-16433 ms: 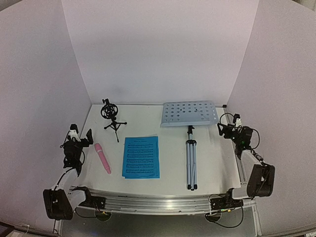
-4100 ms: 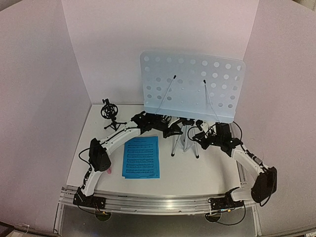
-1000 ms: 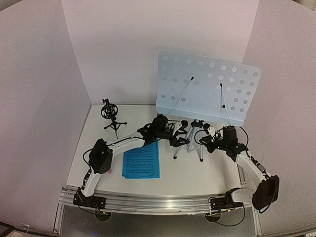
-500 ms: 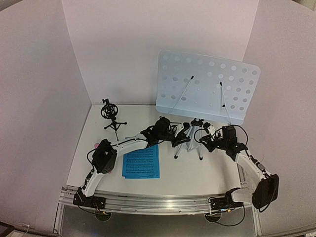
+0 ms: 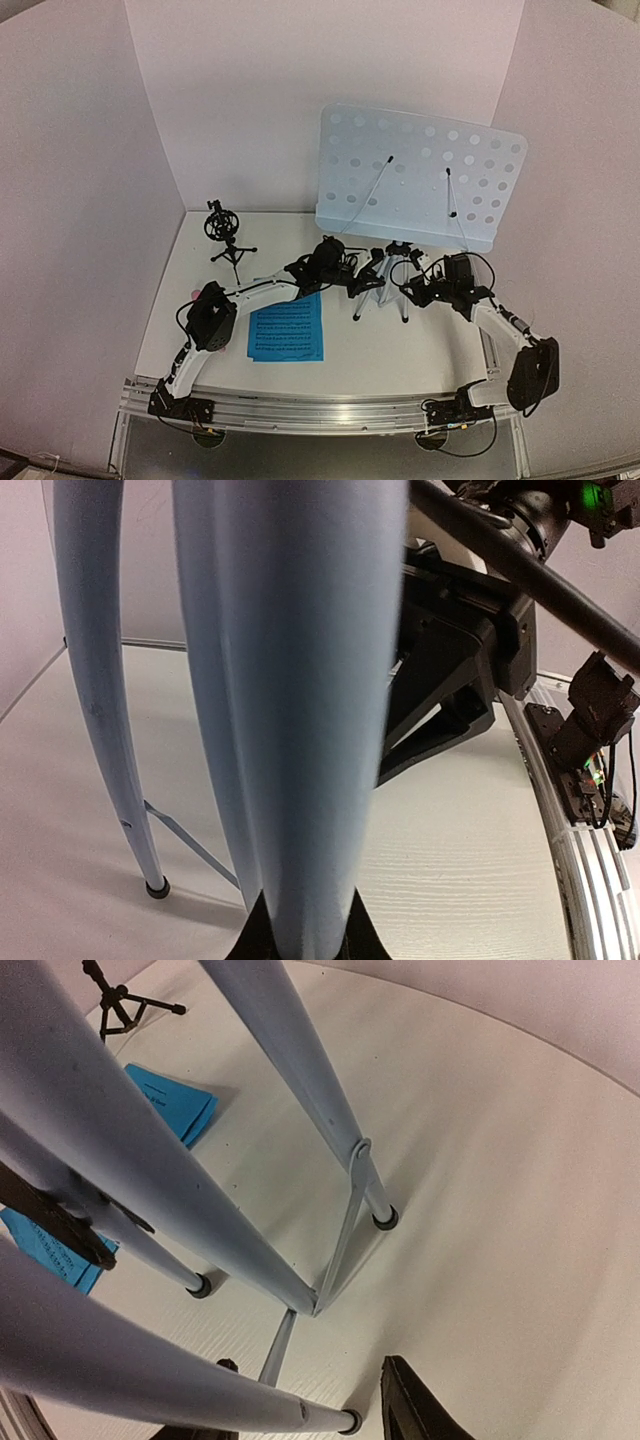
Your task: Set up the instrument practice props
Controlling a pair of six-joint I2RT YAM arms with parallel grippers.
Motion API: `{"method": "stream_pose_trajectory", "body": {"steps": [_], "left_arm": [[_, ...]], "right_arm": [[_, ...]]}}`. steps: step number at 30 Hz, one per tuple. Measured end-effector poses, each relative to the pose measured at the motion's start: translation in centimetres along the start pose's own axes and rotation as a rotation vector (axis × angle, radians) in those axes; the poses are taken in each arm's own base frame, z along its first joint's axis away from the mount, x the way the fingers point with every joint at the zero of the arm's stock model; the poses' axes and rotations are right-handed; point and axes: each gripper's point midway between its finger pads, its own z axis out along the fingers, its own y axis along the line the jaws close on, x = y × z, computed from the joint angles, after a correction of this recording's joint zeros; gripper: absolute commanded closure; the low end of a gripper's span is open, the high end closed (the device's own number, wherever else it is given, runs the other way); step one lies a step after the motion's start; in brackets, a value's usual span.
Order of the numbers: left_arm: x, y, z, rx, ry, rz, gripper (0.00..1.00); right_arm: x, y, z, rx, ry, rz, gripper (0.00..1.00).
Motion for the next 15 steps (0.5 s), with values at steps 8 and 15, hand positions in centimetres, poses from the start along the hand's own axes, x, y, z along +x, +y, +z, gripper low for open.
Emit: {"method": "stream_pose_trajectory", "body": {"steps": [8,15], "left_arm": [[0.0,0.2,-0.1,-0.005,0.001,0.003,1.00],[-0.6,3.5,-1.9,-0.072,0.015,-0.052,1.00]], "right_arm": [[-1.4,0.5,1.1,-0.048,-0.057,0.007,0.90],[-4.0,0.8,2.4,-0.055,-0.129,-0.157,1.00]]}}
